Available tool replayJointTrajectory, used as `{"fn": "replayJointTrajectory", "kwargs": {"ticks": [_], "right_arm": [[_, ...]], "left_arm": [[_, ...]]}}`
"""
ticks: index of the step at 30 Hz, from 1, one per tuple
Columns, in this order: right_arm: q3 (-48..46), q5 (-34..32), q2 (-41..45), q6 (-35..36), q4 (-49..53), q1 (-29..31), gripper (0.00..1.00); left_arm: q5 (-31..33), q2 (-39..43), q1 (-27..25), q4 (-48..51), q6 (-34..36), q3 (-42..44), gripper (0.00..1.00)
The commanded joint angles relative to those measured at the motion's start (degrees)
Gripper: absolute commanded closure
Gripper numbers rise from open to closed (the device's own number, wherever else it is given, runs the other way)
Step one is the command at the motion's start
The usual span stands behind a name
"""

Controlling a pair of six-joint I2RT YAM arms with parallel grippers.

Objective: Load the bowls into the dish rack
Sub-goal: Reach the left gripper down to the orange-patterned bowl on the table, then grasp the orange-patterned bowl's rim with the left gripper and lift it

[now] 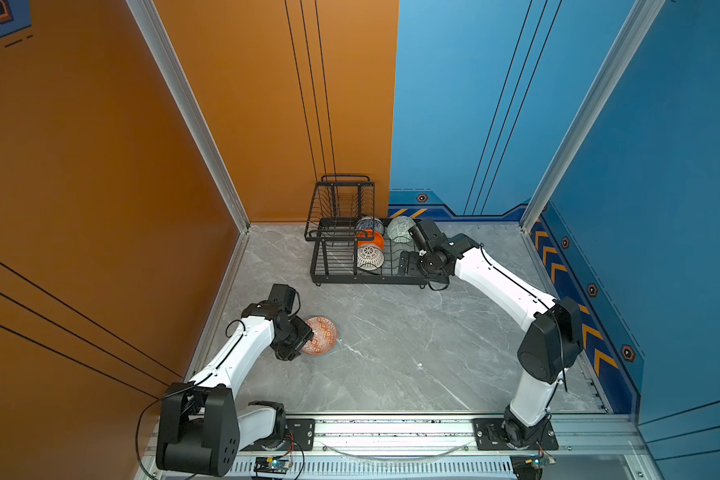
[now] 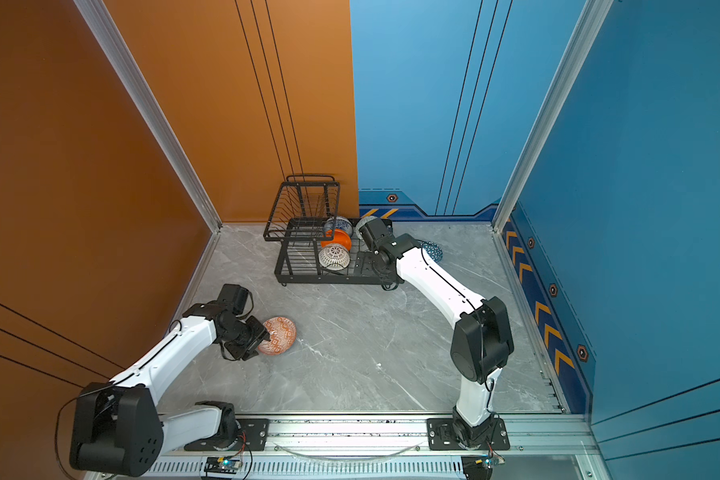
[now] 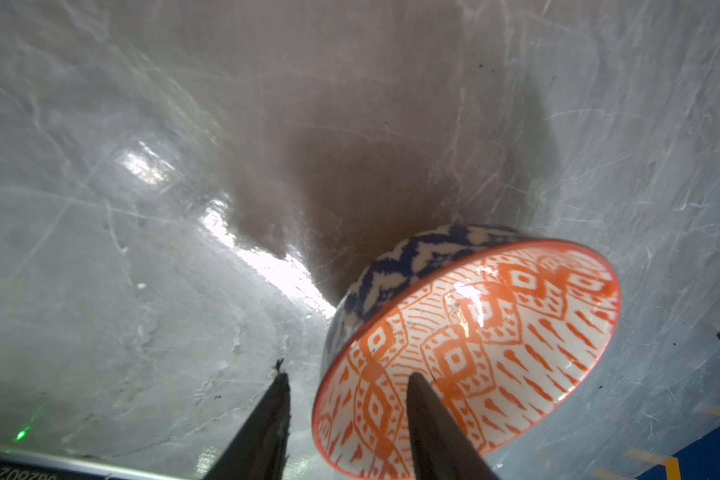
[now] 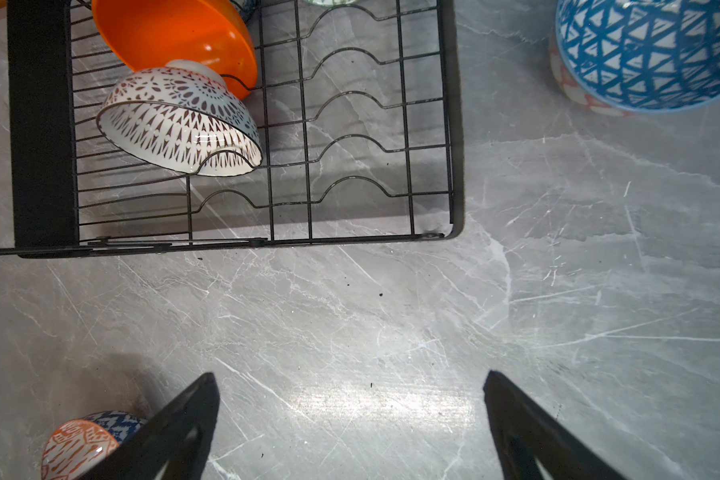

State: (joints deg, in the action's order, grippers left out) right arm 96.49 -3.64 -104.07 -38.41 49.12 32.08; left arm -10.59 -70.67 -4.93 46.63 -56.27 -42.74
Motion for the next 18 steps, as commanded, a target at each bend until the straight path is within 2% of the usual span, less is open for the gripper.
{"fn": "replayJointTrajectory", "kwargs": {"ticks": [1, 6, 12, 15, 18], "right_arm": [[0.10, 0.48, -0.43, -0.30, 2.36, -0.61, 0.00], [-0.60, 0.43, 0.04, -0.95, 2.35, -1.13, 0.00], [-0.95, 0.59, 0.03, -1.22, 2.35, -1.55, 0.00], [-1.08, 0.42, 0.14, -1.28, 2.38, -1.75, 0.00], [-1.08, 0.31, 0.21, -1.17, 2.31, -2.06, 0.00]], "left_arm": [[0.33, -0.95, -0.16, 1.79, 1.23, 0.78, 0.57], [0.53, -2.31, -0.48, 1.20, 1.62, 0.29, 0.63], [0.48, -4.97, -1.81, 0.40, 2.95, -1.32, 0.77], [0.89, -5.20, -2.18, 0.15, 2.84, -2.09, 0.86], [1.27, -5.39, -2.31, 0.19, 2.90, -2.94, 1.00]]}}
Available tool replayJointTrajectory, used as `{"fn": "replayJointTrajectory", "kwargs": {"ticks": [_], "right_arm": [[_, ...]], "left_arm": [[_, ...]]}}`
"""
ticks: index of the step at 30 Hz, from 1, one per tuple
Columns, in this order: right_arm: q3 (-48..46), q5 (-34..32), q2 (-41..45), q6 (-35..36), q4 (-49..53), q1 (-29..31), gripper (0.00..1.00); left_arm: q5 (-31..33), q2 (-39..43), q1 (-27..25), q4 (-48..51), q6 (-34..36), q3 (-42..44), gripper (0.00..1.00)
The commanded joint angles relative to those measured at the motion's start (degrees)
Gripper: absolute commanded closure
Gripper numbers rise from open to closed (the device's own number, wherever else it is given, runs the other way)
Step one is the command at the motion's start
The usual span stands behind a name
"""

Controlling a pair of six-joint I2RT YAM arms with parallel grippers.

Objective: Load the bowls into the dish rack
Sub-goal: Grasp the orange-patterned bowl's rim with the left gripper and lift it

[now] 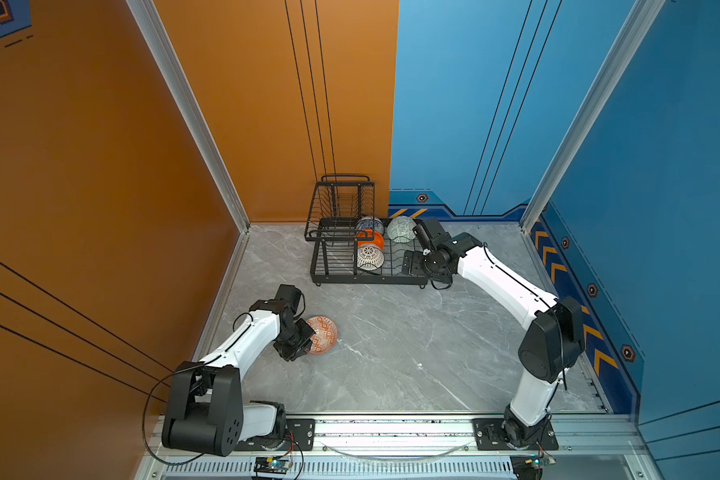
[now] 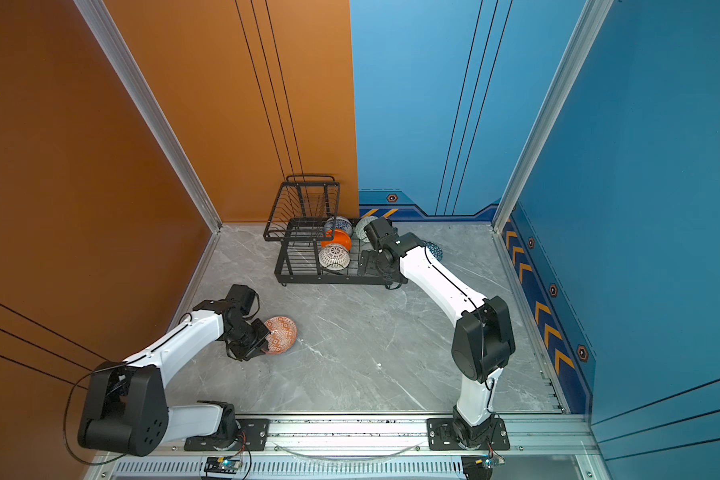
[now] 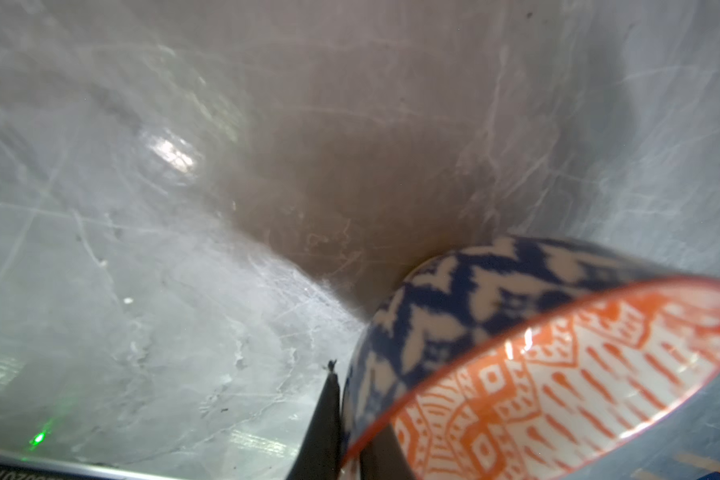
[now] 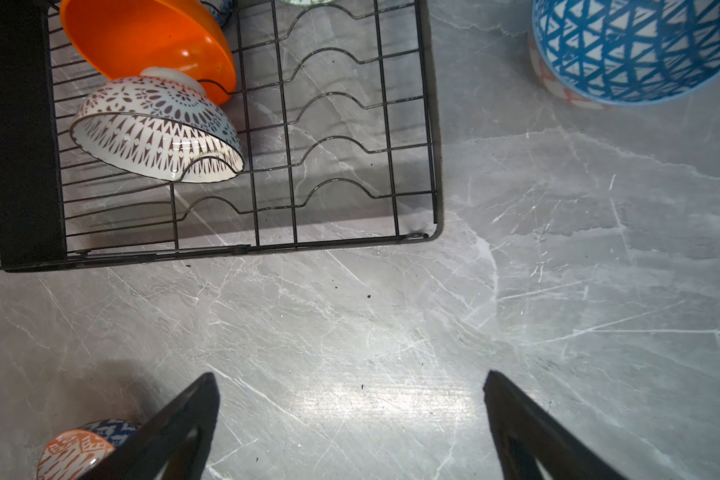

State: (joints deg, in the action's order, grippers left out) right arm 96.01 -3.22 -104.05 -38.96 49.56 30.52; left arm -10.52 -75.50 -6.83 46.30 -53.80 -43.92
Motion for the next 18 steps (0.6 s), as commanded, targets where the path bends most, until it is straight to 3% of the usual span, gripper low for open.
{"fn": "replayJointTrajectory", "kwargs": {"ticks": [1, 6, 18], "right_arm": [[-0.62, -0.09, 0.19, -0.65, 1.93, -0.63, 0.00], [-0.39, -0.41, 0.49, -0.82, 1.94, -1.73, 0.00], [5.30, -0.02, 1.39, -1.60, 3.00, -5.64, 0.00]], "left_arm": [[1.24, -0.75, -0.46, 0.47, 0.34, -2.18, 1.00], [2.04, -0.41, -0.74, 0.45, 0.30, -5.24, 1.00], [8.44, 0.24, -7.67, 0.48, 5.44, -26.22, 1.00]]}}
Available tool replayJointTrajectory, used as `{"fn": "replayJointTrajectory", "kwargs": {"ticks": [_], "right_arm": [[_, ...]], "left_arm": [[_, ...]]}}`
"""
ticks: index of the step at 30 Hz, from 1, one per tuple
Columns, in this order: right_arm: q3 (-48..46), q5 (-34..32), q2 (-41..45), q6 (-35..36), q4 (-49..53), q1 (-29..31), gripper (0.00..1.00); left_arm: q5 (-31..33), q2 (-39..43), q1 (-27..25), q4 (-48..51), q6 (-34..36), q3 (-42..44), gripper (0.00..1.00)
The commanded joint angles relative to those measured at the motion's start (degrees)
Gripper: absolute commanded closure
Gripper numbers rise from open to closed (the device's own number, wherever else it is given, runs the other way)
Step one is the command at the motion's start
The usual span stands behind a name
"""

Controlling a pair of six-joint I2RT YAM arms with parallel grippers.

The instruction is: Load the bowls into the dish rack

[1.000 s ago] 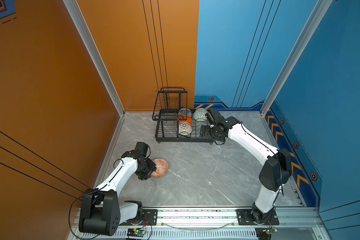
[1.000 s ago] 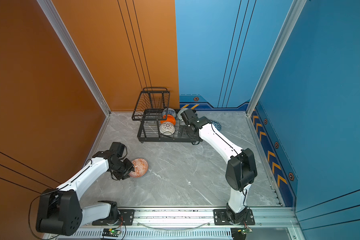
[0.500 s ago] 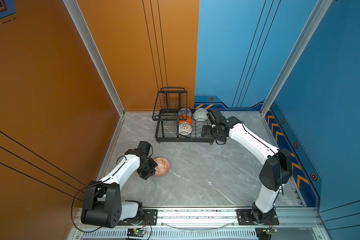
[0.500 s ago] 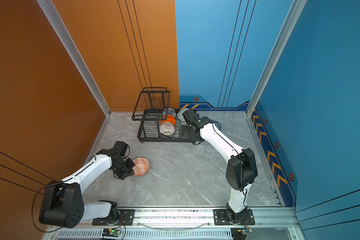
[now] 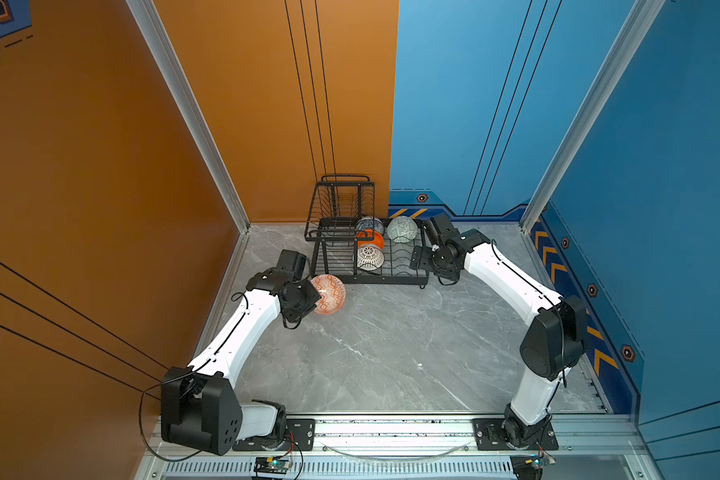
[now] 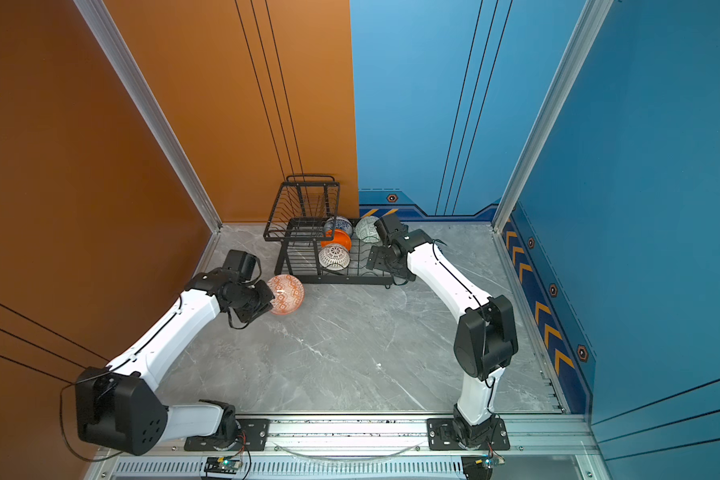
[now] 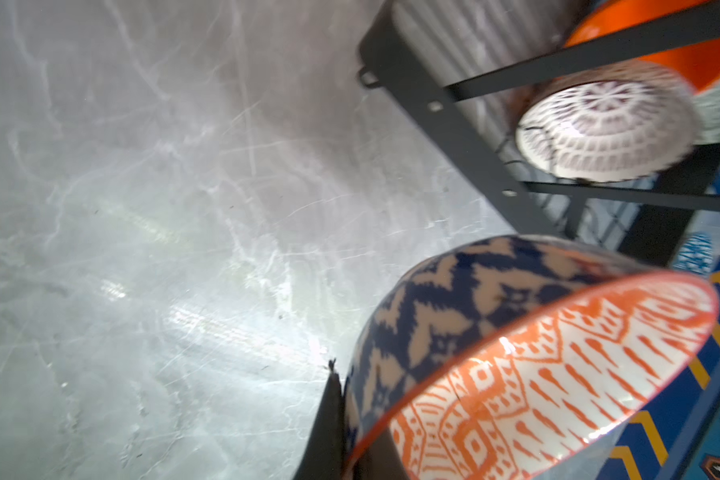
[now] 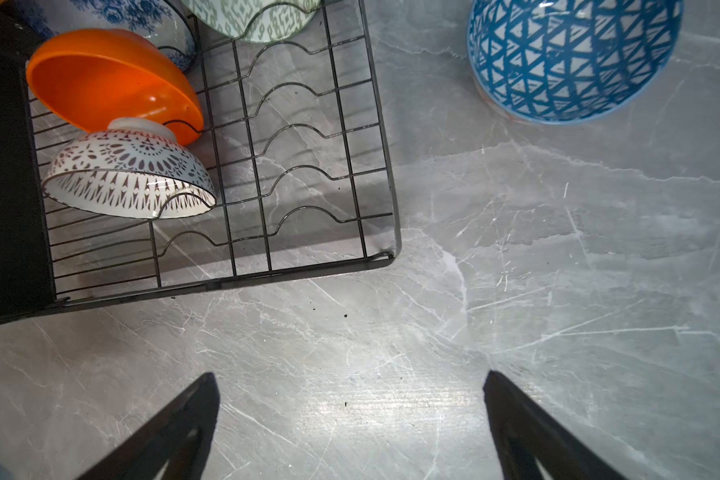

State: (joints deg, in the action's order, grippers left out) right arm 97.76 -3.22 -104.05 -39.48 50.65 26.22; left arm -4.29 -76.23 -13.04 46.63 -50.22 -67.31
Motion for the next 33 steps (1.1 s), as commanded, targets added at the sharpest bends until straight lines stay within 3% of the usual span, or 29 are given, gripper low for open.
{"fn": "replayJointTrajectory", "kwargs": {"ticks": [1, 10, 17, 21, 25, 33], "right_arm": [[4.66, 0.16, 1.46, -1.04, 2.07, -2.02, 0.00], [20.64, 2.81, -2.07, -2.66, 6.02, -8.46, 0.00], [39.96, 8.20, -9.91, -7.88, 10.22, -10.42, 0.00], [48.35, 12.21, -12.64, -13.95, 9.75, -10.73, 0.00], [49.81, 15.94, -12.18, -20.07, 4.63, -10.96, 0.00], [49.56, 20.91, -9.79, -28.74, -3.84, -10.49, 0.00]], "left_arm": [[2.36, 1.09, -2.06, 0.21, 1.56, -3.72, 1.00], [9.50, 0.28, -9.53, -4.33, 7.62, -16.65, 1.00], [22.08, -5.70, -13.80, -19.17, 14.08, -23.75, 1.00], [29.17, -10.62, -16.53, -29.44, 22.37, -26.38, 1.00], [32.84, -15.23, -18.24, -41.61, 30.10, -26.89, 1.00], [34.89, -23.25, -20.47, -53.24, 36.31, -31.53, 1.00]]}}
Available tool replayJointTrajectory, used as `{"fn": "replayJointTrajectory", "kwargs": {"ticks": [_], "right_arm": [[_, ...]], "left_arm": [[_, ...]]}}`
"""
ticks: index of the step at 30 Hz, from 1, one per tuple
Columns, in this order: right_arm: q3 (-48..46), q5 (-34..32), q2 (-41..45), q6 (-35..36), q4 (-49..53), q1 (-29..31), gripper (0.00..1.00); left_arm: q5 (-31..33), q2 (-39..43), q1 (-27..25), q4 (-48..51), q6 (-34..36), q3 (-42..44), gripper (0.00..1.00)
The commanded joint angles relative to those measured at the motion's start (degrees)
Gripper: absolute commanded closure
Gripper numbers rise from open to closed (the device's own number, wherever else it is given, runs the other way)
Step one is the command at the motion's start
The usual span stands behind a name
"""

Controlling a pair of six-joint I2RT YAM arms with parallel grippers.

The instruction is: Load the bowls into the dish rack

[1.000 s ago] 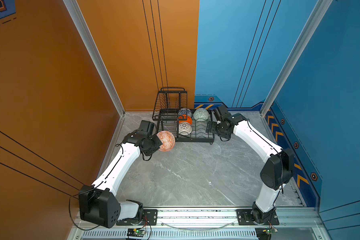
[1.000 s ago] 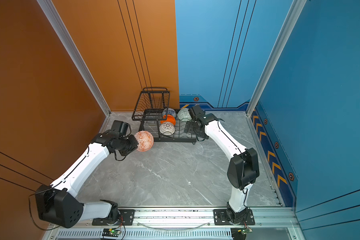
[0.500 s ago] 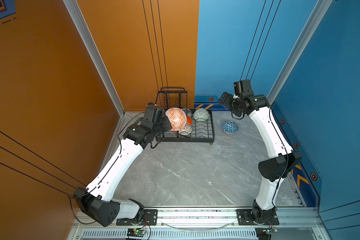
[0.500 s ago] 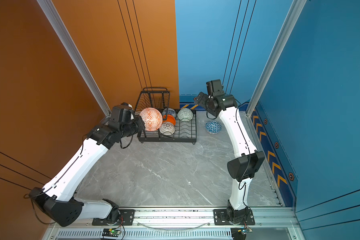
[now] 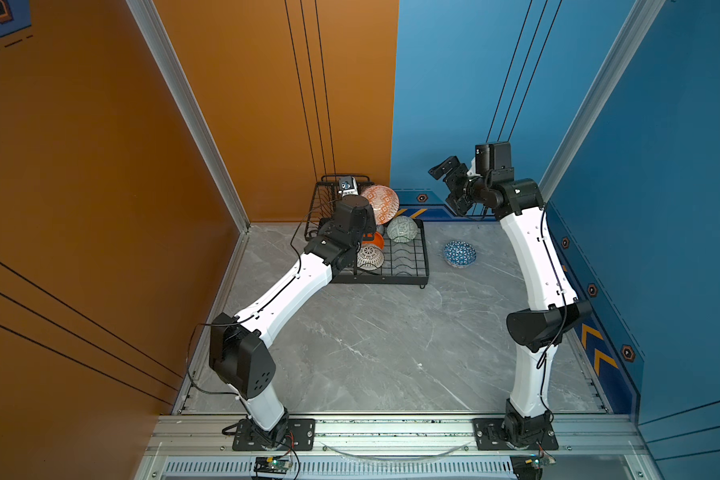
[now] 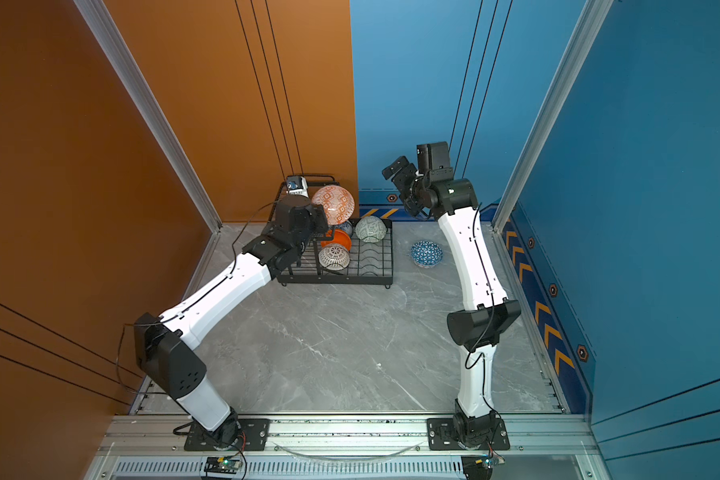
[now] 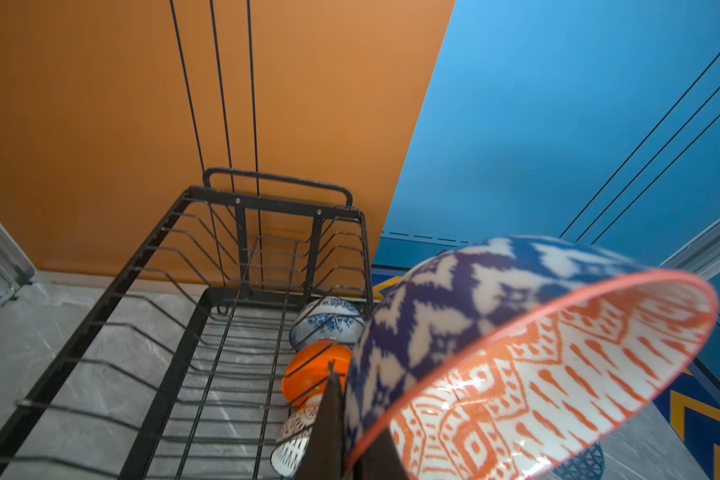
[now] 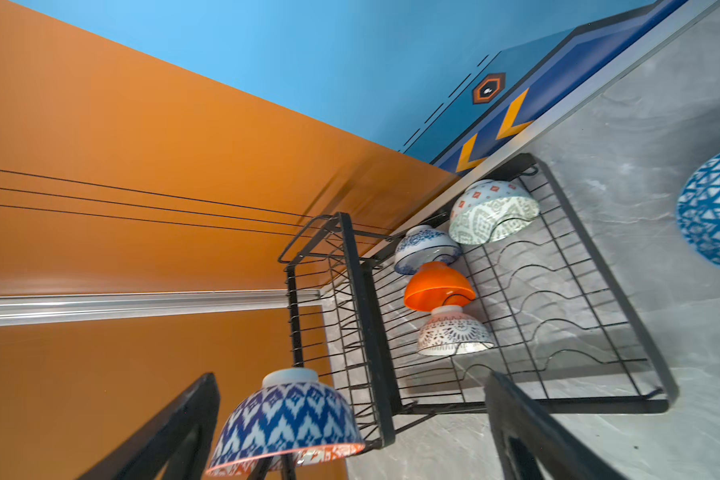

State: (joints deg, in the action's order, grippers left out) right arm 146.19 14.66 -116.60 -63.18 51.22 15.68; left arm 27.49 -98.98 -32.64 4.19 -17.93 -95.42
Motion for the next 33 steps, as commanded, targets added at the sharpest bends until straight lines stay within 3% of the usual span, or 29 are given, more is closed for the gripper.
{"fn": "replayJointTrajectory", "kwargs": {"ticks": [1, 15, 33], "right_arm": [[1.01, 3.94, 2.74, -6.41, -5.00, 0.07, 0.00], [-0.72, 9.40, 1.28, -15.16, -13.66, 1.23, 0.04], [-8.77, 7.60, 1.56, -20.15, -19.65, 1.63, 0.37]], "left_arm": [[3.54, -1.41, -1.23, -12.38, 4.36, -3.68, 1.00], [10.88, -14.80, -6.44, -22.87, 13.54, -13.48, 1.00], [10.01, -17.12, -8.27, -24.23, 12.65, -14.97, 1.00]]}}
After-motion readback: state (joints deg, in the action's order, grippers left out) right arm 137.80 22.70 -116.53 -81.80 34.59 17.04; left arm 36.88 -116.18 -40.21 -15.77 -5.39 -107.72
